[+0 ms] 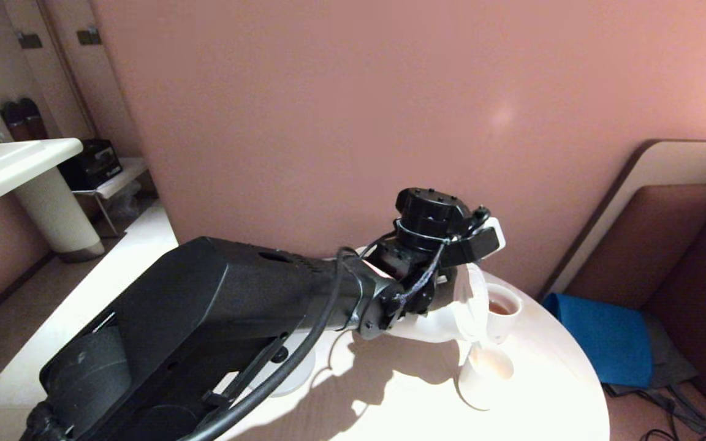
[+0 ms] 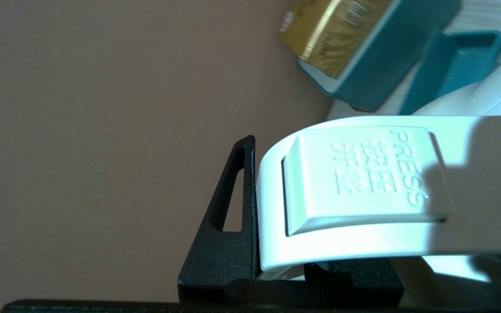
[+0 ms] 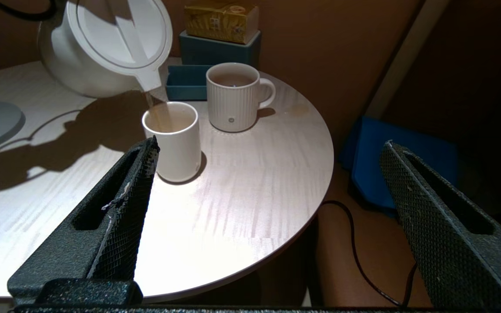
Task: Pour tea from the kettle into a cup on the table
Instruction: Pour water into the cup
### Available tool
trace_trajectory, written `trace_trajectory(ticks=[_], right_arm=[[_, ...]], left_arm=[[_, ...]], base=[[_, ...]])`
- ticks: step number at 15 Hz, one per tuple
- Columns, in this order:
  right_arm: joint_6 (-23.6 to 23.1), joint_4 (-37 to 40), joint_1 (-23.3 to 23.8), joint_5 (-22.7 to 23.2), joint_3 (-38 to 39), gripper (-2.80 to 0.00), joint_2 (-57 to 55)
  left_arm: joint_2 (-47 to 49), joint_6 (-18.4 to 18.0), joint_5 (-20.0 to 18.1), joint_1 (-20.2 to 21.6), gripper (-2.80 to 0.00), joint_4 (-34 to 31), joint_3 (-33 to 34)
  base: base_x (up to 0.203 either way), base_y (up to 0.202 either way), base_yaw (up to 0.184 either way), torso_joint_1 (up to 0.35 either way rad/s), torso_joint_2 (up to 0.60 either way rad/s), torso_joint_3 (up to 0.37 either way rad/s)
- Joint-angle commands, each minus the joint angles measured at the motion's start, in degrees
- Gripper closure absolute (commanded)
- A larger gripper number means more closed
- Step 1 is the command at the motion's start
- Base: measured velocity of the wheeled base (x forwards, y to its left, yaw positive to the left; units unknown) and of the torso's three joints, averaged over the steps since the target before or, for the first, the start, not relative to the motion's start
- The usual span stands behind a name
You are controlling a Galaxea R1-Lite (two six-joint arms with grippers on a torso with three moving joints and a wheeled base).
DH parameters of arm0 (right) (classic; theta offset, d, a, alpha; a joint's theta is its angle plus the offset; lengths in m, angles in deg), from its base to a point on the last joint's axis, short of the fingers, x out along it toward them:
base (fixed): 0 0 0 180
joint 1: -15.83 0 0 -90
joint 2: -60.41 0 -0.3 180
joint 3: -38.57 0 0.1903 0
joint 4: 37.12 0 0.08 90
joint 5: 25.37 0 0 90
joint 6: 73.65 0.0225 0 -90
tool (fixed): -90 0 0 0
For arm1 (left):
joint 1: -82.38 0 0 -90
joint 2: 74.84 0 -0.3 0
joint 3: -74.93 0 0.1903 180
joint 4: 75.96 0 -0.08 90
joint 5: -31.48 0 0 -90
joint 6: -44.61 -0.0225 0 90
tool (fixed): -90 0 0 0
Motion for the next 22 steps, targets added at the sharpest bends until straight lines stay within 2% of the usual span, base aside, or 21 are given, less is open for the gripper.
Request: trace_trajectory(ticks=[1, 15, 19, 22], right_arm=[[0.0, 0.0, 0.0, 0.0, 0.0, -2.8, -0.1], [0.0, 0.0, 0.0, 0.1, 0.0, -2.8, -0.1], [0.0, 0.0, 0.0, 0.1, 0.0, -2.8, -0.1], [0.0, 0.0, 0.0, 0.0, 0.0, -2.8, -0.1]], left_arm=[[0.4, -0.8, 0.2, -0.1, 0.0, 0.0, -0.9], [1.9, -1.9, 1.1, -1.5, 0.0, -1.3, -4.3], [2.2, -4.1, 1.1, -1.5, 0.0, -0.7, -4.3], [2.2, -4.4, 1.1, -1.9, 0.0, -0.7, -4.4]], base=[[0.0, 0.0, 0.0, 0.0, 0.0, 0.0], [0.0, 0.0, 0.0, 0.0, 0.0, 0.0], [0.0, 0.0, 0.0, 0.0, 0.0, 0.0], [0.0, 0.0, 0.0, 0.0, 0.0, 0.0]])
